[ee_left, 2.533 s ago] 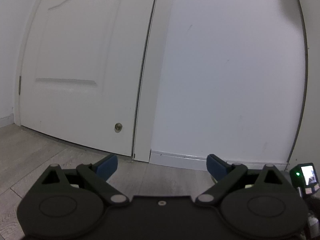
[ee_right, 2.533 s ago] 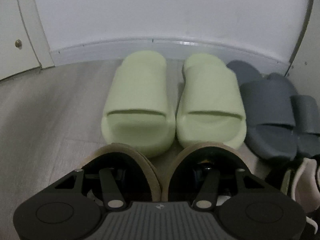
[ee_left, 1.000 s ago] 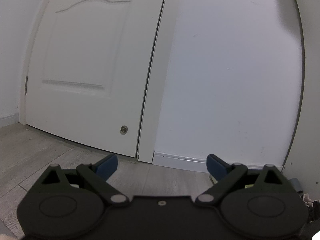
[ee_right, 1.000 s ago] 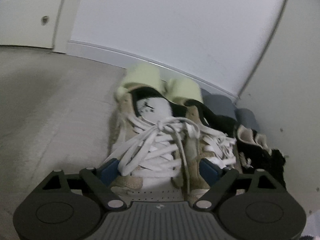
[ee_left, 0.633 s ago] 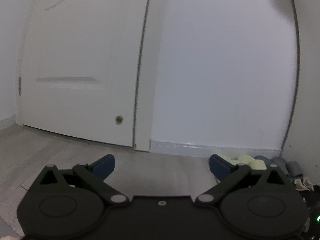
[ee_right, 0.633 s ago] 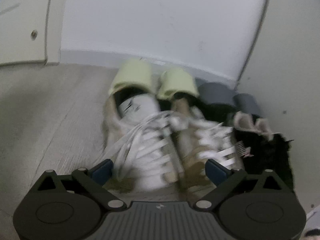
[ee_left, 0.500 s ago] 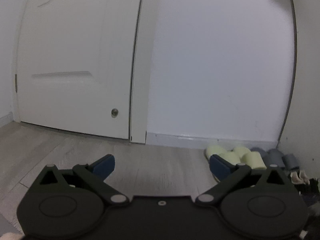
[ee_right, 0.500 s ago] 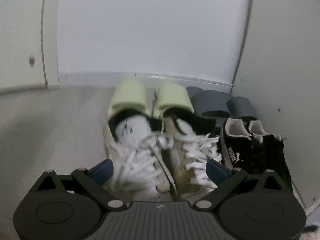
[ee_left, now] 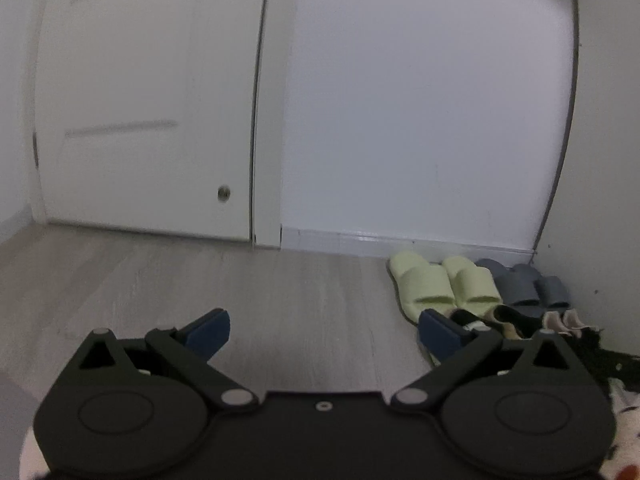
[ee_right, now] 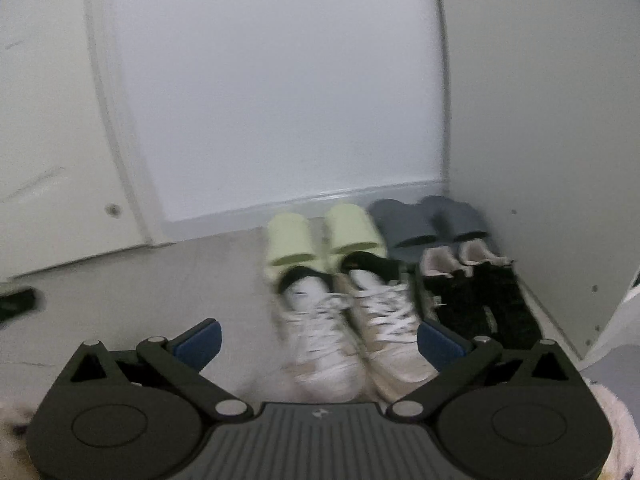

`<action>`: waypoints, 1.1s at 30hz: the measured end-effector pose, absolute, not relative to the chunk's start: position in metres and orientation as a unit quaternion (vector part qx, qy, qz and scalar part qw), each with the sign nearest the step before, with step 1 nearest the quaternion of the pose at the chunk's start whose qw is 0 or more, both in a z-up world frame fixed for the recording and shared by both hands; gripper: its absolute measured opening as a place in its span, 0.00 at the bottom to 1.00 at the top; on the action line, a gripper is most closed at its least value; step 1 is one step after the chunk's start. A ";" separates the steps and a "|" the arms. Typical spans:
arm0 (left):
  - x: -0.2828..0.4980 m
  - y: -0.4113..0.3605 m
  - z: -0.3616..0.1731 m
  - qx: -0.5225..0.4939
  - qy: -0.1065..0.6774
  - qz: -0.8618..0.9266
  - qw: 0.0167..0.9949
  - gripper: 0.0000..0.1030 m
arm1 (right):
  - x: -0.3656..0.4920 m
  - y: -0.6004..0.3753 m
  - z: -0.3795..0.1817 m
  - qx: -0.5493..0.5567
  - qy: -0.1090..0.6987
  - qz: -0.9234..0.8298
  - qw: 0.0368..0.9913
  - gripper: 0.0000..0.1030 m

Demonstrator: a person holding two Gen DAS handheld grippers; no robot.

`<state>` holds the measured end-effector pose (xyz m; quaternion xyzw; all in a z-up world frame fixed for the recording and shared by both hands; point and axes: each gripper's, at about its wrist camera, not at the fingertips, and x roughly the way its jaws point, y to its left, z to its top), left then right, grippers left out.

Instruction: Organize scattered shoes

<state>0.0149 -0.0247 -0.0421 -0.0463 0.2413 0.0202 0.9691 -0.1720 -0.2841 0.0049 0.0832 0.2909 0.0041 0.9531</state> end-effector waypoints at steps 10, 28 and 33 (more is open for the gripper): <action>-0.039 -0.031 -0.029 -0.028 0.251 0.037 0.967 0.99 | -0.224 -0.252 0.029 0.041 0.270 0.041 0.961 1.00; -0.070 -0.033 -0.036 -0.013 0.266 0.031 0.963 0.99 | -0.251 -0.238 0.021 0.005 0.279 0.022 0.960 1.00; -0.074 -0.034 -0.037 -0.018 0.273 0.023 0.962 0.99 | -0.257 -0.239 0.019 0.006 0.286 0.019 0.958 1.00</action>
